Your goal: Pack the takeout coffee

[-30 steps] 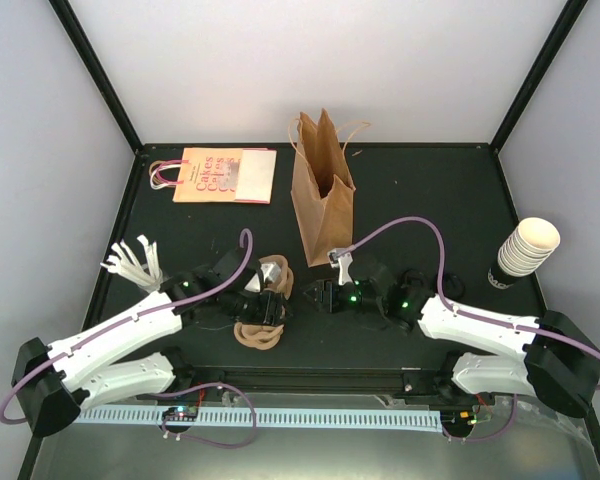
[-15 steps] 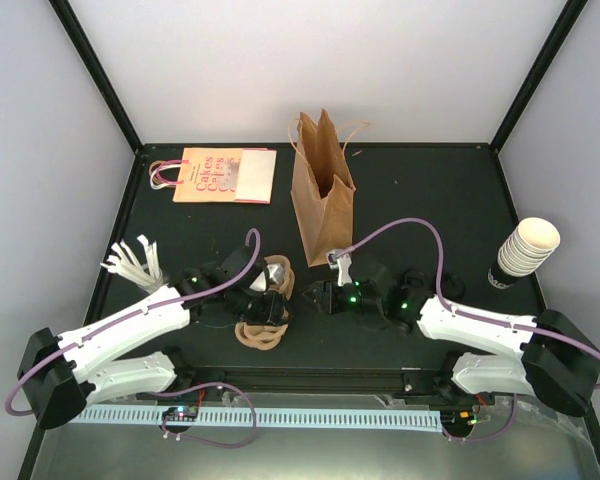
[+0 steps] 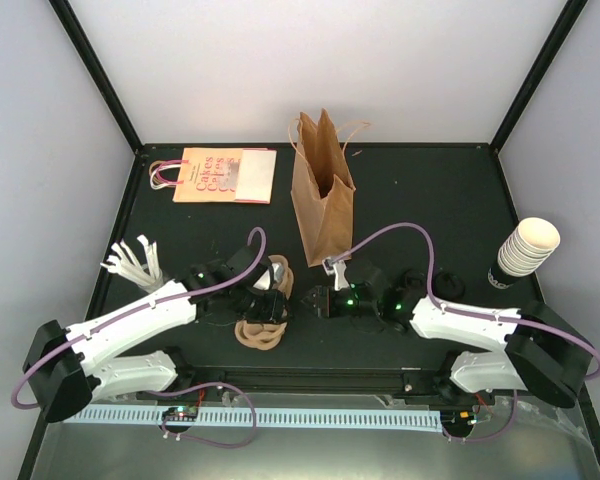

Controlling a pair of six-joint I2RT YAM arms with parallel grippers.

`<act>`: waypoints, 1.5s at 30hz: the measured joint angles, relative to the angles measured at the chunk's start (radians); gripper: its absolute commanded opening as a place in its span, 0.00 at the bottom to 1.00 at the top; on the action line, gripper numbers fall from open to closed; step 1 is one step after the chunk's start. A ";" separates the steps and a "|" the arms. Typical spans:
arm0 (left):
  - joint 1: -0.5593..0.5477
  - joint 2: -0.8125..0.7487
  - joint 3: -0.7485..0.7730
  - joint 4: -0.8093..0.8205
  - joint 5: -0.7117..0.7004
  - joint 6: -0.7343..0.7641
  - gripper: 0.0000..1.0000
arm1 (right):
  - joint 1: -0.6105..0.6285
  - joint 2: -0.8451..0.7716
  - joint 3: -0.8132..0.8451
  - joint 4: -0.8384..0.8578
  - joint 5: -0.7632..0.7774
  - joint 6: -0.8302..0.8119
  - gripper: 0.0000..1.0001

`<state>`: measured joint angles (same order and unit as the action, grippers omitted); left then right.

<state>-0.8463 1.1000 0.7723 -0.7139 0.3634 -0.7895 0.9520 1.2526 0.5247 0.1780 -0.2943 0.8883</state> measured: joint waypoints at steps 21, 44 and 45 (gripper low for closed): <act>0.049 -0.037 -0.018 0.012 0.035 0.024 0.40 | 0.002 0.010 -0.095 0.221 -0.159 0.172 0.38; 0.058 -0.077 0.009 -0.098 0.093 0.303 0.30 | 0.075 0.064 -0.136 0.331 -0.179 0.249 0.28; 0.058 -0.069 0.009 -0.097 0.094 0.304 0.29 | 0.076 0.068 -0.136 0.335 -0.179 0.253 0.28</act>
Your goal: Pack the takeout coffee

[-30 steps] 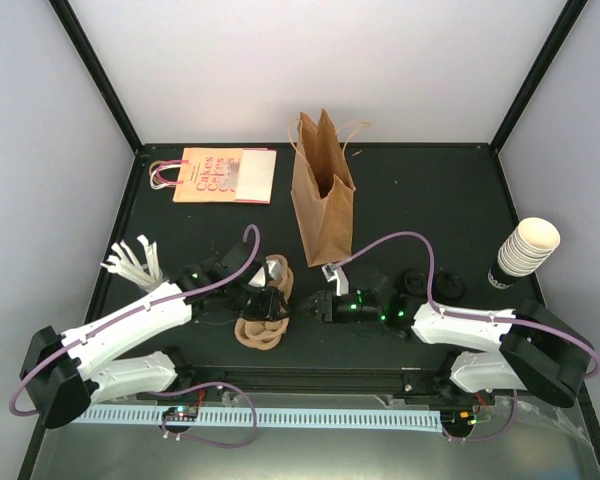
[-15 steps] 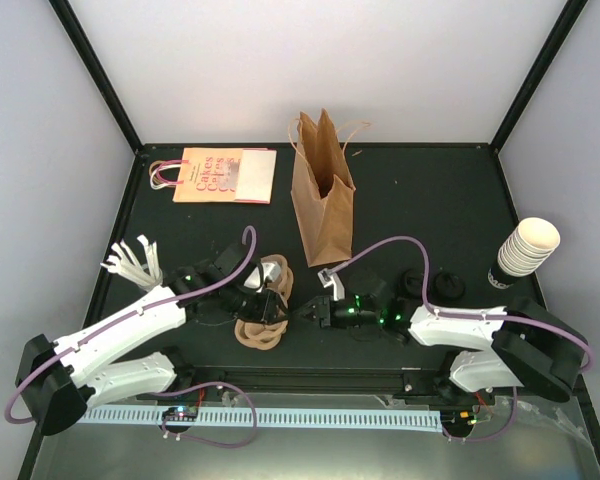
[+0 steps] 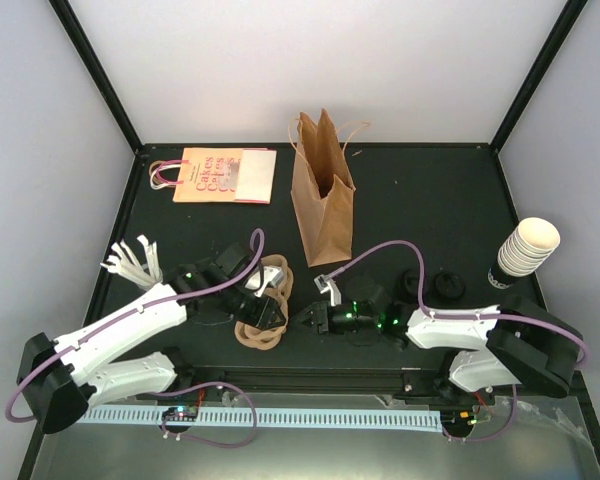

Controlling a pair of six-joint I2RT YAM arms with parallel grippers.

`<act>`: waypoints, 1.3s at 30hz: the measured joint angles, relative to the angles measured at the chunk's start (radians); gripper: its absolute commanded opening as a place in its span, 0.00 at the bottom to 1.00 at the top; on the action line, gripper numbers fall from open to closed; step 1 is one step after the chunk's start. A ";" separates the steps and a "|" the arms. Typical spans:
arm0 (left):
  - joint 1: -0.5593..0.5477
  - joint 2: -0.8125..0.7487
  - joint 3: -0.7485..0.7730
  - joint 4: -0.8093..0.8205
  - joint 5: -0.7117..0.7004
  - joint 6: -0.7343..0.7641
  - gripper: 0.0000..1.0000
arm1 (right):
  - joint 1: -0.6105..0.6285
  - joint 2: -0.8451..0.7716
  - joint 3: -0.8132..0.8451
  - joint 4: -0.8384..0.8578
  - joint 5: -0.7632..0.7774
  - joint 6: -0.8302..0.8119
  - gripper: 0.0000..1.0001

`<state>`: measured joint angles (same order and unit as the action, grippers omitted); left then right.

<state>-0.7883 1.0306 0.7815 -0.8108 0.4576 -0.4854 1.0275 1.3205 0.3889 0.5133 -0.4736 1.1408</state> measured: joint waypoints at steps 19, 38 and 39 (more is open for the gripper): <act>0.003 0.032 0.000 0.026 0.023 -0.004 0.15 | 0.000 0.032 0.000 0.092 0.000 0.048 0.21; 0.019 0.032 -0.019 0.027 0.024 -0.013 0.16 | 0.000 0.058 0.000 0.098 0.000 0.048 0.19; 0.021 0.031 -0.019 0.027 0.025 -0.013 0.16 | 0.000 0.060 0.000 0.101 0.000 0.048 0.19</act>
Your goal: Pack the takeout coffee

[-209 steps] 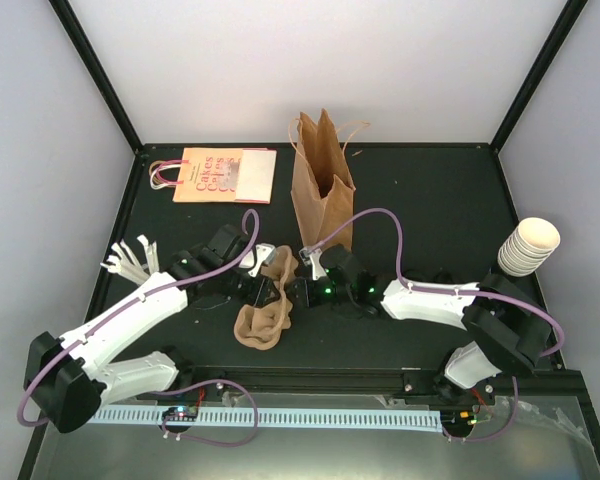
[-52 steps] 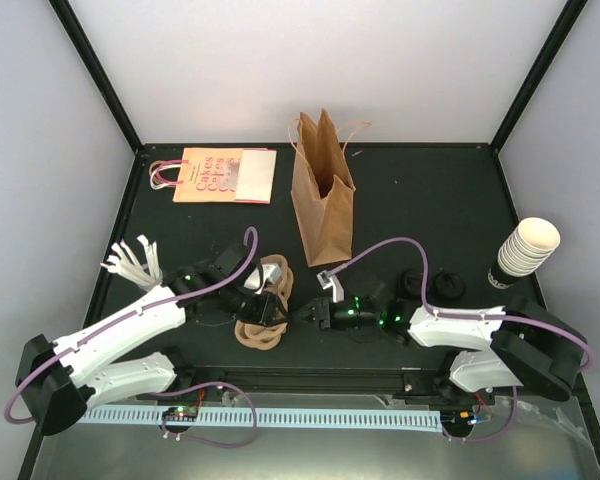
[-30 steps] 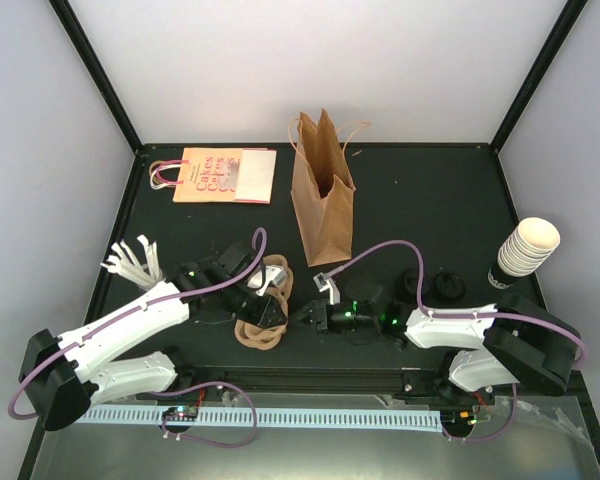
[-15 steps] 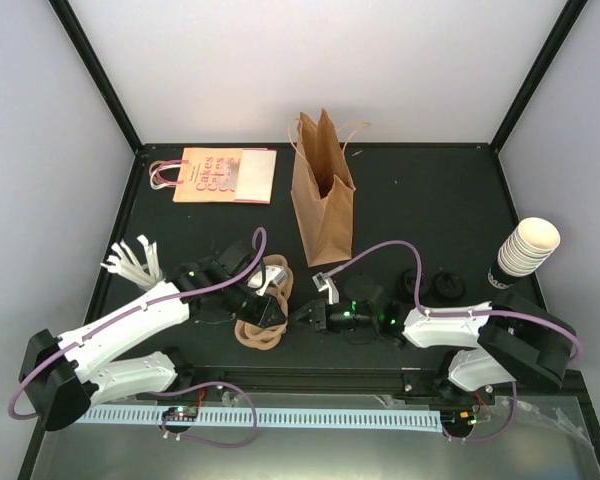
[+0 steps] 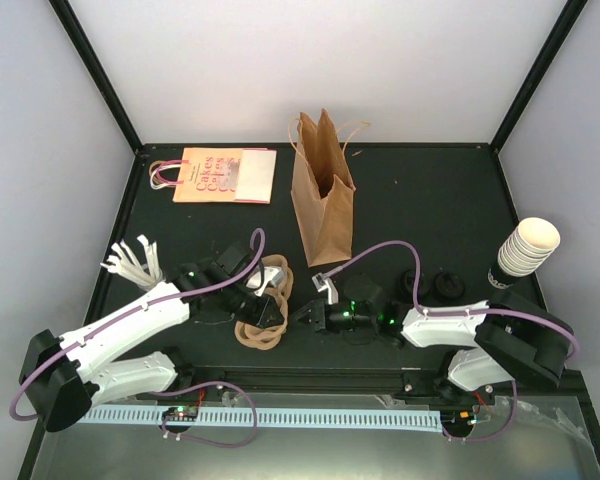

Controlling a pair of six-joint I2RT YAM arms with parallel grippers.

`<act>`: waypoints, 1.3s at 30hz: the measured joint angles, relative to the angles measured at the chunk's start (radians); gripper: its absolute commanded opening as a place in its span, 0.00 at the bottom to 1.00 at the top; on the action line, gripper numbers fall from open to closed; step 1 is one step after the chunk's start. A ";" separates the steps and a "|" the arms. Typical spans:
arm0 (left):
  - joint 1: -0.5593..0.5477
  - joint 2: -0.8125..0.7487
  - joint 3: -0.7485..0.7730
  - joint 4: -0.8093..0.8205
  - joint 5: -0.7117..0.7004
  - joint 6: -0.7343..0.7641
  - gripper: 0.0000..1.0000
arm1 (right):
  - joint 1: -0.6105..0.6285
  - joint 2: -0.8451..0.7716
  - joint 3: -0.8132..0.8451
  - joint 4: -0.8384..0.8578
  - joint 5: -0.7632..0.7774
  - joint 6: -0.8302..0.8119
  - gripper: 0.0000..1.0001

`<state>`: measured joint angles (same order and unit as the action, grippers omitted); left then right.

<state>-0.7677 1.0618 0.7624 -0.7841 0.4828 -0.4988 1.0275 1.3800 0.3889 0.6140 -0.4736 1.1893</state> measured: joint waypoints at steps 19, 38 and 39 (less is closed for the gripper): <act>0.010 0.000 -0.023 0.014 0.026 -0.009 0.11 | -0.001 0.047 0.023 0.018 -0.022 0.010 0.16; 0.032 -0.056 -0.027 0.005 0.044 -0.021 0.09 | -0.005 0.090 0.023 0.150 -0.061 0.086 0.04; 0.035 -0.063 -0.027 0.005 0.045 -0.023 0.09 | -0.005 0.089 0.023 0.159 -0.061 0.088 0.02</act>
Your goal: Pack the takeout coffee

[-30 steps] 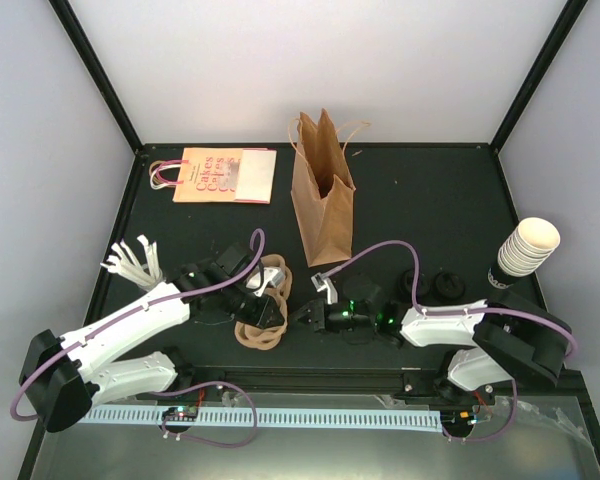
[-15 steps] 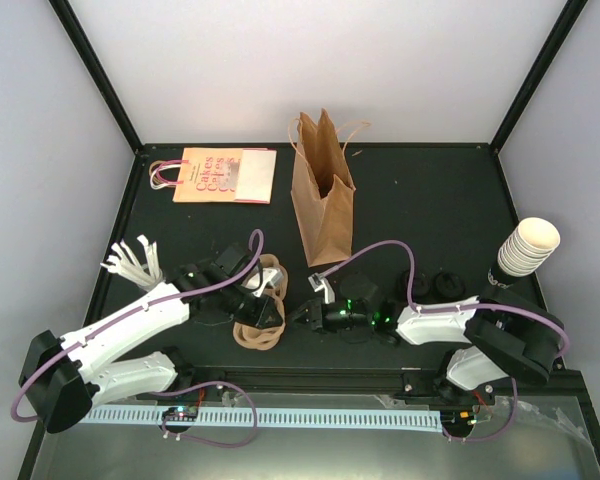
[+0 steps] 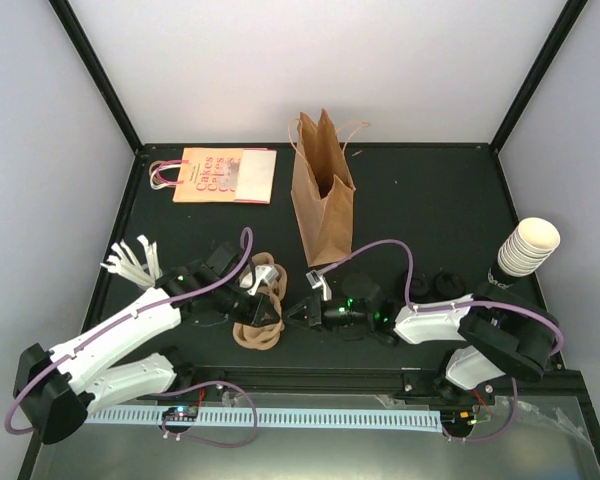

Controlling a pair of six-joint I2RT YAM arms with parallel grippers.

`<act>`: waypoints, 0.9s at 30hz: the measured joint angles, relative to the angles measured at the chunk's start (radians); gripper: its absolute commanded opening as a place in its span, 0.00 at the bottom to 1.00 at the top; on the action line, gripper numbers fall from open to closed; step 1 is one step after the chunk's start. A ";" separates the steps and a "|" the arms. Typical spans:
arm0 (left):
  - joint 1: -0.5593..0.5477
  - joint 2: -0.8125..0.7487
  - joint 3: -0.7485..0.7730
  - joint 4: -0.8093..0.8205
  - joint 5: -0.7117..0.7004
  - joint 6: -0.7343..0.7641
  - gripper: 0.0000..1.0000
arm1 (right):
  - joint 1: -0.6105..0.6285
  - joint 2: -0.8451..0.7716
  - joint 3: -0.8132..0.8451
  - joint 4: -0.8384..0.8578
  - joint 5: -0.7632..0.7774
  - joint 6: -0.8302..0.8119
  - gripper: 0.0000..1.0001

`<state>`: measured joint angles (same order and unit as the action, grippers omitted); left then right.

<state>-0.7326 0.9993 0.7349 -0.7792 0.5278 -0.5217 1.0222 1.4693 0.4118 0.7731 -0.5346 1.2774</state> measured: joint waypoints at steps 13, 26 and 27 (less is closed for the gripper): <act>0.066 -0.097 -0.001 0.028 0.039 -0.010 0.11 | 0.004 -0.117 0.013 -0.042 0.034 -0.041 0.01; 0.090 -0.101 -0.001 -0.038 0.032 0.065 0.51 | 0.004 -0.225 0.081 -0.364 0.113 -0.211 0.30; 0.090 -0.101 -0.001 -0.046 0.032 0.072 0.53 | 0.004 -0.230 0.082 -0.381 0.117 -0.220 0.29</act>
<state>-0.6430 0.8982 0.7341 -0.8249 0.5594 -0.4492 1.0260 1.2388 0.4934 0.3916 -0.4175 1.0573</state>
